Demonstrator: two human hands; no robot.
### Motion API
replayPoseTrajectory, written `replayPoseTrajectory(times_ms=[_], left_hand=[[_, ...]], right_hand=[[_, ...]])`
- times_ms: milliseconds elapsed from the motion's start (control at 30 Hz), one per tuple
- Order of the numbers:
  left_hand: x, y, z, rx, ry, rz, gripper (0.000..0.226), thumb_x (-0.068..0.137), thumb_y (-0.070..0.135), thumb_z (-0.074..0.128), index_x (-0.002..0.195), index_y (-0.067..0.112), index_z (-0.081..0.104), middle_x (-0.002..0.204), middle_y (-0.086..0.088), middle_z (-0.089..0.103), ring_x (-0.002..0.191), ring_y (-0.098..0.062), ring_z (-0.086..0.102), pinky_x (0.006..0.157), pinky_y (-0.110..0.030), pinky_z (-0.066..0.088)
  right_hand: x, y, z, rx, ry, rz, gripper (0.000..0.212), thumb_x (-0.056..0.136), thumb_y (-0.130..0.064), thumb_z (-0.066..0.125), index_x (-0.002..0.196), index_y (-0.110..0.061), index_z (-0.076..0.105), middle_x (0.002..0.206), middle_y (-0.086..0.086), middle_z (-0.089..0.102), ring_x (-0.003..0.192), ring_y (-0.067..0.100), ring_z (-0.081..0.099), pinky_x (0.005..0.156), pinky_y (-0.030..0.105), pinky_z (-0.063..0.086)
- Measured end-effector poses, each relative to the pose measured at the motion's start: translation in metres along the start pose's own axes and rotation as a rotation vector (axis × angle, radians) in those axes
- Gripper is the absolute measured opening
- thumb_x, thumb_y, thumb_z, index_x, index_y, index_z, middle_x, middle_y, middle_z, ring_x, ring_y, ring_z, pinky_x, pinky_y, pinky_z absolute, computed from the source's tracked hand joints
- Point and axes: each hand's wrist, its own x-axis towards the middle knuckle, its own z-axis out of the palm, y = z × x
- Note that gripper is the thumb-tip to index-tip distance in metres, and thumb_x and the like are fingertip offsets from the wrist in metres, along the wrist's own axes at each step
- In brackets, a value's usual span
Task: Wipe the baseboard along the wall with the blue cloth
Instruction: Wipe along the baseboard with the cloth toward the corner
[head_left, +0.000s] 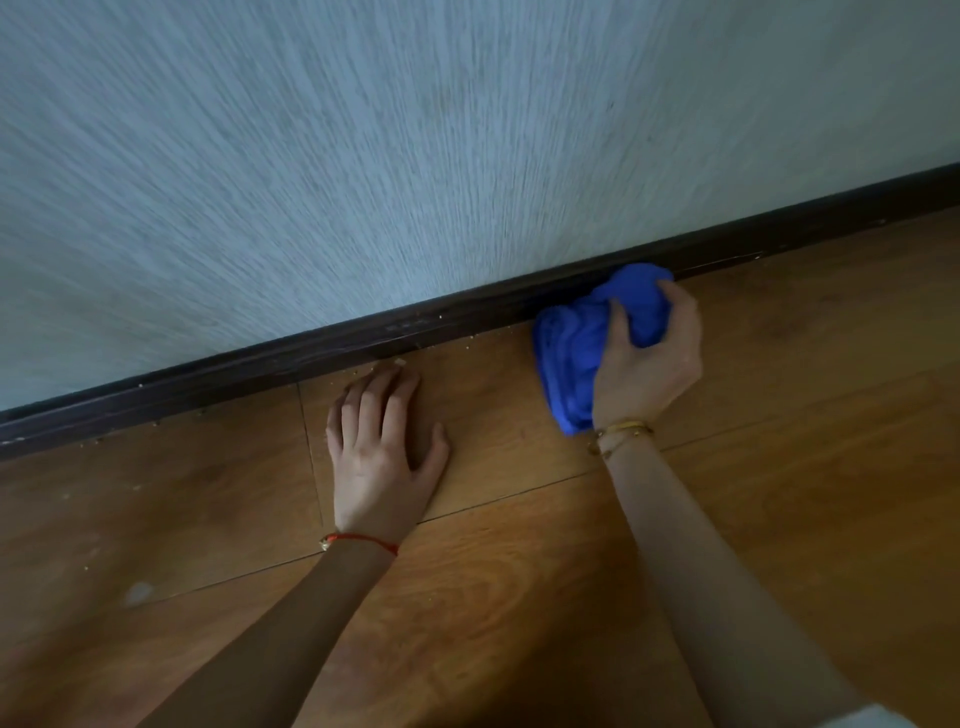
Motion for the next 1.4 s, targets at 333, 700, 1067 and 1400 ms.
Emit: replayPoseTrajectory(times_ms=[333,700,1067,1400], left_hand=[[-0.001,-0.001,-0.001,0.004,0.003,0.010,0.054,0.091,0.036,0.066,0.137,0.010,0.060,0.144,-0.010,0.055,0.132,-0.034,0.050,0.115,-0.054,0.030],[0.000,-0.001,-0.001,0.002,-0.027,0.006,0.056,0.093,0.040,0.060,0.139,0.009,0.057,0.145,-0.012,0.053,0.133,-0.035,0.049,0.116,-0.056,0.027],[0.001,0.001,-0.002,0.013,-0.028,-0.005,0.056,0.092,0.042,0.058,0.138,0.010,0.058,0.145,-0.011,0.053,0.129,-0.037,0.051,0.117,-0.052,0.025],[0.002,0.003,-0.002,0.016,-0.040,-0.008,0.056,0.093,0.042,0.057,0.138,0.009,0.058,0.143,-0.013,0.053,0.132,-0.037,0.049,0.118,-0.054,0.024]], right_hand=[[0.013,0.010,-0.012,-0.081,-0.131,-0.005,0.031,0.089,-0.018,0.068,0.117,-0.009,0.062,0.106,0.007,0.065,0.101,0.020,0.061,0.094,0.031,0.050],[0.002,0.014,-0.012,-0.157,-0.253,-0.236,0.021,0.085,-0.011,0.074,0.104,-0.007,0.066,0.092,0.008,0.064,0.090,0.018,0.057,0.085,0.026,0.047],[-0.033,-0.011,0.001,-0.115,-0.304,-0.344,0.023,0.082,-0.008,0.070,0.103,-0.002,0.066,0.092,0.011,0.064,0.089,0.022,0.057,0.084,0.028,0.046],[0.009,0.004,-0.004,-0.086,-0.081,-0.070,0.032,0.087,-0.016,0.071,0.116,-0.003,0.063,0.106,0.010,0.065,0.102,0.023,0.061,0.096,0.032,0.049]])
